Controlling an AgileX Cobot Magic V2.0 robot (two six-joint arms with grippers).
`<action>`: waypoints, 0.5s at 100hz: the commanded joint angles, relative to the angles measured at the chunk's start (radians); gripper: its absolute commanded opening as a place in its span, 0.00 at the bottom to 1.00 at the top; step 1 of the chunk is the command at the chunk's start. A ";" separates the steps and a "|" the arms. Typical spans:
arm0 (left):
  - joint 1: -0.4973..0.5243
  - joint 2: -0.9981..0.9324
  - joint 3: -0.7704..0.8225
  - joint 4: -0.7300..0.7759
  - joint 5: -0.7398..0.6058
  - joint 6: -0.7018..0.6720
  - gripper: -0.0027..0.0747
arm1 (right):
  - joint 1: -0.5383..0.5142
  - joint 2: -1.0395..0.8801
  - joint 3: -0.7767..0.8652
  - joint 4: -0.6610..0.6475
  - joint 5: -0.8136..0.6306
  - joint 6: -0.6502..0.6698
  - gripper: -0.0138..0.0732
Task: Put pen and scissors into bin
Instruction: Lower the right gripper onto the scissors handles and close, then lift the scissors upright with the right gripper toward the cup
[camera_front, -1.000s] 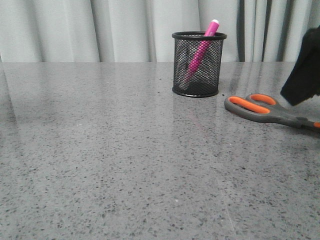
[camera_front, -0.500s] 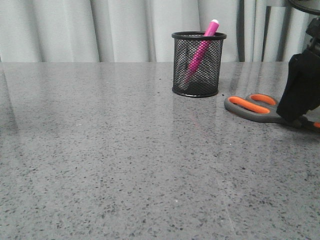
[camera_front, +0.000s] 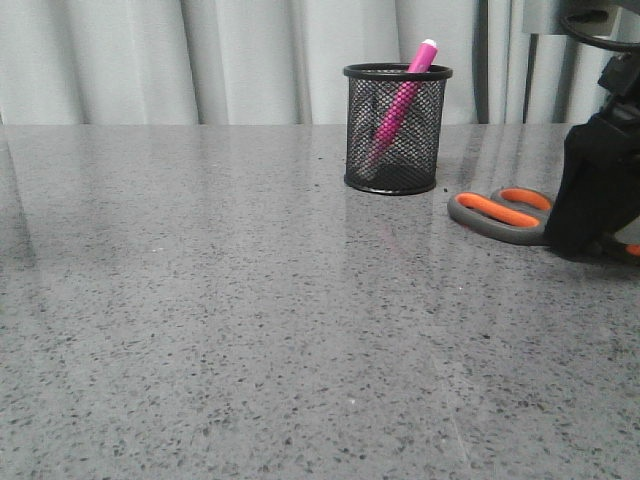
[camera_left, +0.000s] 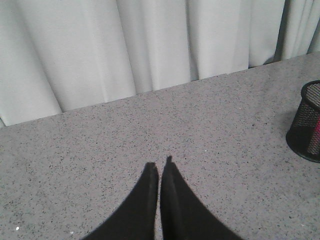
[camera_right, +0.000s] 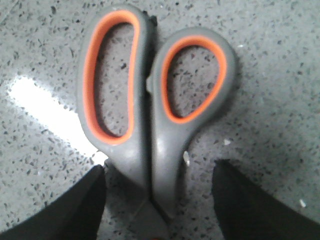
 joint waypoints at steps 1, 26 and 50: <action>0.003 -0.015 -0.028 -0.038 -0.053 -0.007 0.01 | -0.001 -0.010 -0.023 0.018 -0.011 -0.012 0.54; 0.003 -0.015 -0.028 -0.038 -0.053 -0.007 0.01 | -0.001 -0.009 -0.030 0.018 0.017 -0.012 0.08; 0.003 -0.015 -0.028 -0.038 -0.053 -0.007 0.01 | -0.001 -0.087 -0.058 0.045 0.057 -0.012 0.07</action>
